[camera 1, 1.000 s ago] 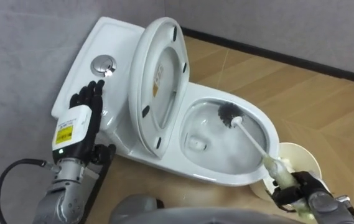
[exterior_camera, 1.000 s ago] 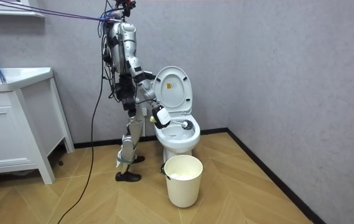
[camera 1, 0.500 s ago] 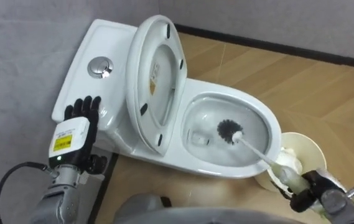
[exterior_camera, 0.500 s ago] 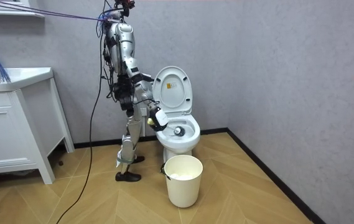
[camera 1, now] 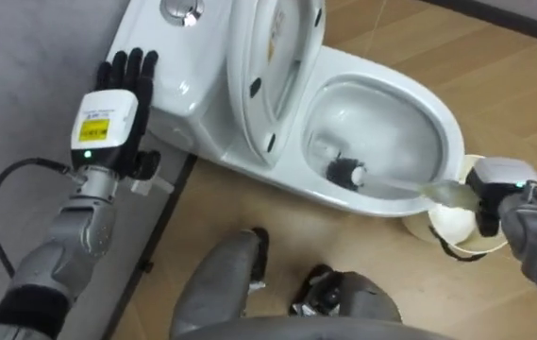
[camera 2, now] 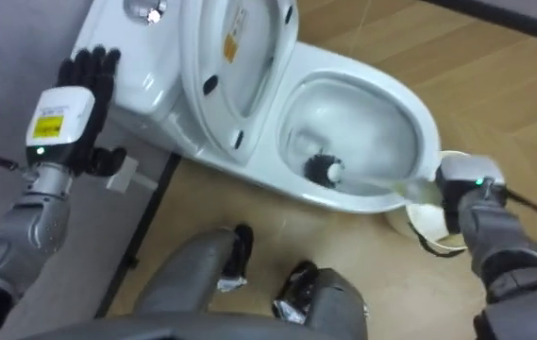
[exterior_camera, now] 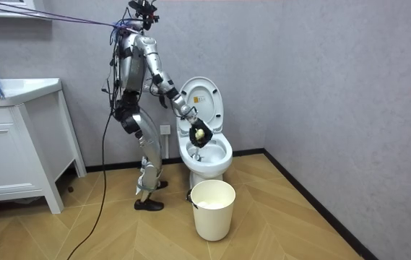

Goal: Brush toilet

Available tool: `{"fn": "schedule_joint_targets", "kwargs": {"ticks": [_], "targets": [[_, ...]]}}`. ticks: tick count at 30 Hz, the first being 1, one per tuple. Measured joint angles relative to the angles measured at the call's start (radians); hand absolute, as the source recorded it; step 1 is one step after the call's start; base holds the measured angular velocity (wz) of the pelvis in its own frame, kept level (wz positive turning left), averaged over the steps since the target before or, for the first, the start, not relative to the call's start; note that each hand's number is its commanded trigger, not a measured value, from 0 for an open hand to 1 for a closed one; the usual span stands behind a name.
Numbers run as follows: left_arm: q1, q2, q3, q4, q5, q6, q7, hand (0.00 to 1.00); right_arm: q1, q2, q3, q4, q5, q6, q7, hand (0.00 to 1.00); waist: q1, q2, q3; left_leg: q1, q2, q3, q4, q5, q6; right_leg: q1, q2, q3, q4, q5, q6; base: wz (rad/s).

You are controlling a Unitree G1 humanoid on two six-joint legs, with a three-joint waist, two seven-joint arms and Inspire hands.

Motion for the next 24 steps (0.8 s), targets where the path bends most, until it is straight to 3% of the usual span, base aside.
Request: {"fn": "schedule_joint_targets", "kwargs": {"ticks": [3, 9, 13, 20, 24], "targets": [[-0.058, 0.045, -0.056, -0.002, 0.0, -0.026, 0.031, 0.0, -0.06, -0.042, 0.05, -0.002, -0.004, 0.007, -0.032, 1.0, 0.026, 0.012, 0.0046, -0.093, -0.002, -0.018, 0.062, 0.001, 0.004, -0.073, -0.013, -0.021, 0.054, -0.01, -0.008, 0.19], [-0.128, 0.049, -0.095, -0.001, -0.003, -0.055, 0.094, 0.0, -0.11, -0.085, 0.116, -0.083, -0.051, 0.058, -0.1, 1.0, 0.057, 0.018, 0.0078, -0.224, -0.016, -0.022, 0.172, -0.019, 0.014, -0.195, -0.053, -0.022, 0.183, -0.053, -0.013, 0.07], [-0.155, 0.072, -0.117, -0.009, -0.032, -0.066, 0.135, 0.0, -0.142, -0.108, 0.153, -0.1, -0.027, 0.09, -0.116, 1.0, 0.06, 0.023, 0.0107, -0.293, -0.017, -0.032, 0.206, -0.024, 0.008, -0.257, -0.054, -0.026, 0.213, -0.061, -0.014, 0.0], [-0.176, 0.121, -0.153, -0.029, -0.042, -0.04, 0.195, 0.0, -0.17, -0.107, 0.158, -0.074, 0.211, 0.11, -0.13, 1.0, 0.05, 0.02, 0.0148, -0.363, -0.033, -0.03, 0.22, -0.011, 0.009, -0.337, -0.077, -0.016, 0.262, -0.067, -0.026, 0.05], [-0.171, 0.144, -0.158, -0.058, -0.067, 0.0, 0.215, 0.0, -0.2, -0.098, 0.158, -0.052, 0.423, 0.108, -0.13, 1.0, 0.023, 0.016, 0.0176, -0.39, -0.034, -0.028, 0.218, 0.0, 0.004, -0.368, -0.084, -0.017, 0.277, -0.073, -0.036, 0.07]]}}
